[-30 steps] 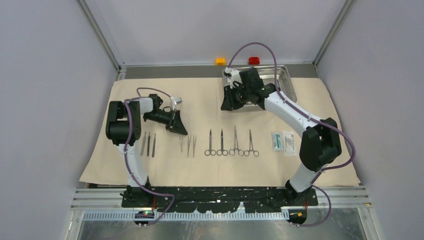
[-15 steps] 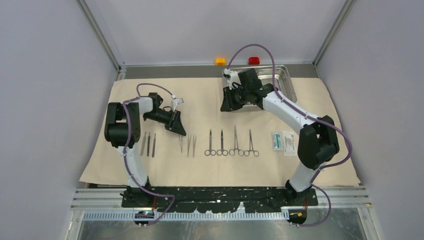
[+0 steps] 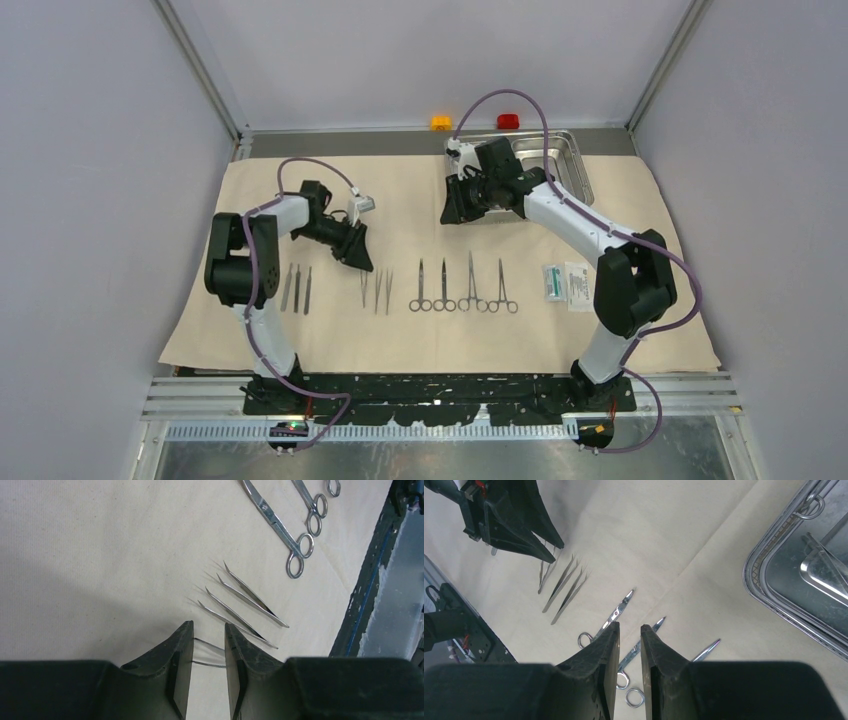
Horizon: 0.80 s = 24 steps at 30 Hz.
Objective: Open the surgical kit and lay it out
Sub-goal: Place the medical item in the surgical kit.
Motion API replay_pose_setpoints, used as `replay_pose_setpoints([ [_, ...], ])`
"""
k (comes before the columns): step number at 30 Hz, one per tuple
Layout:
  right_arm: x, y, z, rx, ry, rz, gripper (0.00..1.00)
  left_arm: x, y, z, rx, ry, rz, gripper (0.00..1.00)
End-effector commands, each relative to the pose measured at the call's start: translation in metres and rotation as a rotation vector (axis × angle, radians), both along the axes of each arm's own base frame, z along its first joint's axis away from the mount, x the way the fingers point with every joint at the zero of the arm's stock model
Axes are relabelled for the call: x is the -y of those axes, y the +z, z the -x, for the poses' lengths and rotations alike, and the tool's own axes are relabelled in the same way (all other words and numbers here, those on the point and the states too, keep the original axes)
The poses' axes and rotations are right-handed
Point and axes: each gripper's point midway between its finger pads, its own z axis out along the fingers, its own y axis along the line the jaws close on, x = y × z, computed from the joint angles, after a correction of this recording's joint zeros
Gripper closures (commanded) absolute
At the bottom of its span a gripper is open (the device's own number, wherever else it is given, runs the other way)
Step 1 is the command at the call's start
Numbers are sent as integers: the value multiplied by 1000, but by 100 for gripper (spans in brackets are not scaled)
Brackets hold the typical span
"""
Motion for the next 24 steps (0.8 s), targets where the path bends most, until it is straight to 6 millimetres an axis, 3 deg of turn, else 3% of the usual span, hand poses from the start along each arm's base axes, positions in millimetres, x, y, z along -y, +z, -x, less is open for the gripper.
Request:
replay_pose_setpoints([
  [1, -10, 19, -8, 56, 14, -43, 73, -3, 11, -18, 126, 5, -26, 69],
  [13, -11, 16, -8, 48, 15, -41, 73, -4, 11, -26, 142, 12, -50, 69],
  [24, -12, 15, -9, 42, 18, -43, 74, -5, 11, -13, 124, -11, -51, 69],
])
